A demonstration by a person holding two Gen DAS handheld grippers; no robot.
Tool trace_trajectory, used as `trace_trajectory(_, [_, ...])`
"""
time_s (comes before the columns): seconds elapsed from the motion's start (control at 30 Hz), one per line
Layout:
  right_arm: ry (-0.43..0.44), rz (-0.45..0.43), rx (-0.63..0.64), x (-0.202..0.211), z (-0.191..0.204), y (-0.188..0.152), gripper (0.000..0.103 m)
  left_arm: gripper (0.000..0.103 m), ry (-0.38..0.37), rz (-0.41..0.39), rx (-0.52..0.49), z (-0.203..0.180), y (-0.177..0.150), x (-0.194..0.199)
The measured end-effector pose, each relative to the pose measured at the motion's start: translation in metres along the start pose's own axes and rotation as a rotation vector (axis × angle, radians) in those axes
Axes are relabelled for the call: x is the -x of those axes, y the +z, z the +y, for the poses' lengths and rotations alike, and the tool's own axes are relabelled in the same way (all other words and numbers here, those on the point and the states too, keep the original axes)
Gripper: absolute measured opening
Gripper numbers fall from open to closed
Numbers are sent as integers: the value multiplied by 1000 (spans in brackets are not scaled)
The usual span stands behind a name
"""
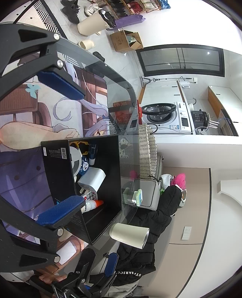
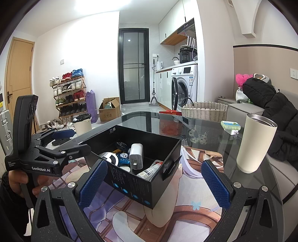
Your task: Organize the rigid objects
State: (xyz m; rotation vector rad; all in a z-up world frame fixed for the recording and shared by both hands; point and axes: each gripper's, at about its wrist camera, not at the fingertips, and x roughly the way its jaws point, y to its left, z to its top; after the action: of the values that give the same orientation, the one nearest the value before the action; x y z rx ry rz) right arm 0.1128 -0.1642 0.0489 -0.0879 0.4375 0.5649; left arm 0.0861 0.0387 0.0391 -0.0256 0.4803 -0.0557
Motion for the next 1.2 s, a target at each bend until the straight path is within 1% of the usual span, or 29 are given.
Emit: trace_trajectory(1.2, [1,0,-3,0,-2,0,102,103,1,-1,-1,0,0,0])
